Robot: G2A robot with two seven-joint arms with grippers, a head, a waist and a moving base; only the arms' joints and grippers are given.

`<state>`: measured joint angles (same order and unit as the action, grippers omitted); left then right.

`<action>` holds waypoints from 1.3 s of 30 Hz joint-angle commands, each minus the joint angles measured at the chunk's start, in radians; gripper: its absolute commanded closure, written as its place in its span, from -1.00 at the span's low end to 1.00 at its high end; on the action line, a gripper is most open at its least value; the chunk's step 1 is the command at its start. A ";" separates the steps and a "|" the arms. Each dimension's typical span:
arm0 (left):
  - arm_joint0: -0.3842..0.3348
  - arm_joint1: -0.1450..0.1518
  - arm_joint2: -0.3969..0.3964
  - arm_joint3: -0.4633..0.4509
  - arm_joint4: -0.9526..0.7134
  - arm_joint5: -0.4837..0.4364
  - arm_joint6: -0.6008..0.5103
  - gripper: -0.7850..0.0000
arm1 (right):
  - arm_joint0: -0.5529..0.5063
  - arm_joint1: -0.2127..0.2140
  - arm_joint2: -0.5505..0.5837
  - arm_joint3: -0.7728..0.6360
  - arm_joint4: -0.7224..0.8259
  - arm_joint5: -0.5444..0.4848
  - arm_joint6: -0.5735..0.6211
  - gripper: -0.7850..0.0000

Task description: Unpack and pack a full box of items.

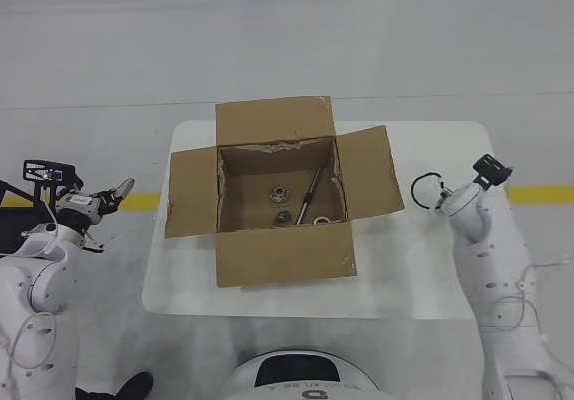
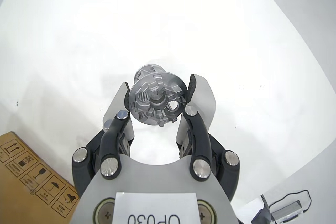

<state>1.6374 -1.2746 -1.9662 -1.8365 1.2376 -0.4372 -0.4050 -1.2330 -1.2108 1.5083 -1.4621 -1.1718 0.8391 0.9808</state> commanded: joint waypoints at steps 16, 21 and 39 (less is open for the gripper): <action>0.000 0.000 0.000 0.000 0.000 0.000 0.000 -1.00 | 0.055 -0.033 0.046 0.087 -0.052 -0.039 0.039 0.47; 0.000 0.000 0.000 0.000 0.000 0.000 0.000 -1.00 | 0.026 -0.044 0.061 0.038 -0.059 -0.030 0.030 0.29; 0.000 0.000 0.000 0.000 0.000 0.000 0.000 -1.00 | 0.021 -0.090 0.066 0.027 -0.144 -0.059 0.059 -0.44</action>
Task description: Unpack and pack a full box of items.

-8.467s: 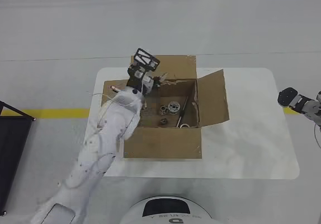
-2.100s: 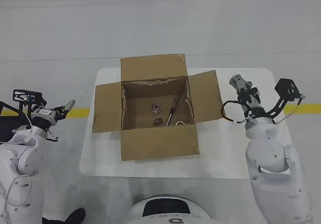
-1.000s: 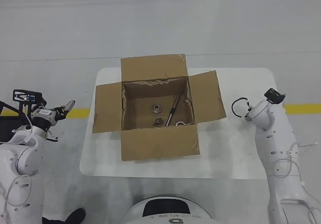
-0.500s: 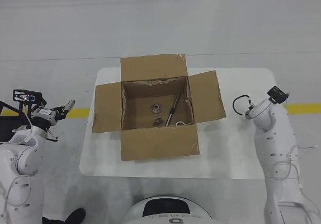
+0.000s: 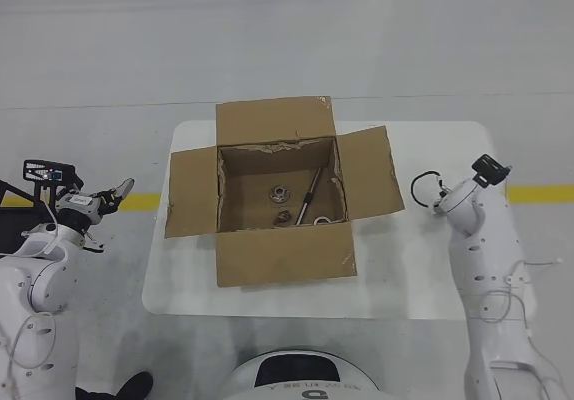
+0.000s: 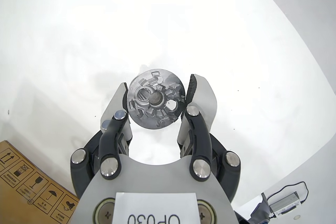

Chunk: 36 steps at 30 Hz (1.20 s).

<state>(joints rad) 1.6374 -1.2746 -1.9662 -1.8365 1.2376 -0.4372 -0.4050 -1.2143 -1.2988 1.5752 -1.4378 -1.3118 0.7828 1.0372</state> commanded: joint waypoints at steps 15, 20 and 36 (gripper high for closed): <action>0.000 0.000 0.000 0.000 0.000 0.000 0.000 -1.00 | -0.099 -0.053 0.095 -0.319 0.109 0.015 -0.082 -1.00; 0.000 0.000 0.000 0.000 0.000 0.000 0.000 -1.00 | -0.256 -0.079 0.144 -0.522 0.462 -0.174 -0.376 -1.00; 0.000 0.000 0.000 0.000 0.000 0.000 0.000 -1.00 | -0.266 -0.095 0.082 -0.526 0.850 -0.557 -0.516 -1.00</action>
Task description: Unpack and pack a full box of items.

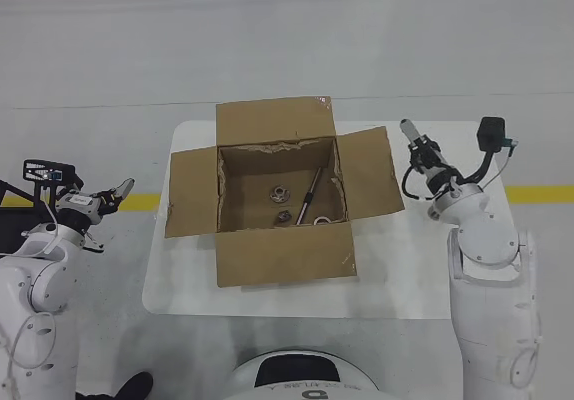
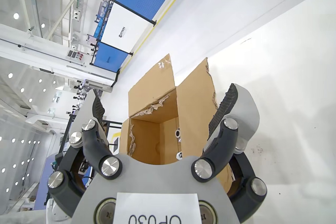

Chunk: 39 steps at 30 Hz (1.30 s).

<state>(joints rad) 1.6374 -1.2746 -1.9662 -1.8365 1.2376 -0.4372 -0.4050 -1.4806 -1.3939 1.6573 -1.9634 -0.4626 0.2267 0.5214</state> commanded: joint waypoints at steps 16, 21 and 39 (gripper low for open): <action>0.000 0.000 0.000 0.000 0.000 0.000 0.000 -1.00 | 0.155 0.008 -0.241 0.005 -0.235 -0.052 0.153 -1.00; 0.000 0.000 0.000 0.000 0.000 0.000 0.000 -1.00 | 0.294 -0.005 -0.416 0.147 -0.358 0.045 0.204 -1.00; 0.000 0.000 0.000 0.000 0.000 0.000 0.000 -1.00 | 0.361 -0.019 -0.494 0.239 -0.380 0.133 0.232 -1.00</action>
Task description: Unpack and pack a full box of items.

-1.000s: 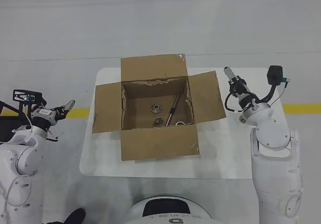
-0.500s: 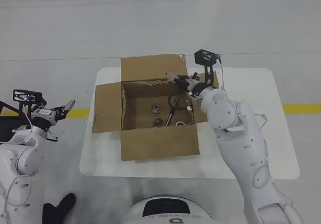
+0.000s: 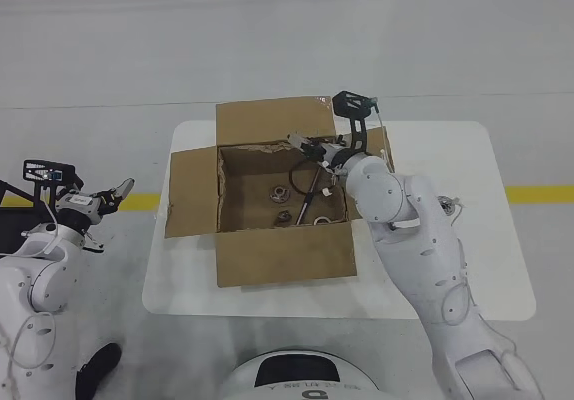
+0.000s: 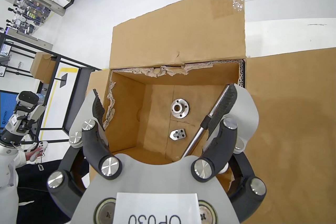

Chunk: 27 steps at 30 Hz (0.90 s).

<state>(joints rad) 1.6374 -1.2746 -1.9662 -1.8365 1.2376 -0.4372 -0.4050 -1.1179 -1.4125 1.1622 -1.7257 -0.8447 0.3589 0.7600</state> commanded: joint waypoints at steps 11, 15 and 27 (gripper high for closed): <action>0.000 0.000 0.000 0.000 0.000 0.000 0.000 -1.00 | 0.079 -0.037 -0.187 0.188 -0.093 0.318 0.130 -0.90; 0.000 0.000 0.000 0.000 0.000 0.000 0.000 -1.00 | 0.126 -0.062 -0.249 0.303 -0.098 0.413 0.102 -0.68; 0.000 0.000 0.000 0.000 0.000 0.000 0.000 -1.00 | 0.199 -0.119 -0.361 0.540 -0.112 0.513 0.039 0.07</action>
<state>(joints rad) 1.6374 -1.2746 -1.9662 -1.8365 1.2376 -0.4372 -0.4050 -0.9236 -1.5288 0.8047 -1.1973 -0.9571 0.8728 0.8024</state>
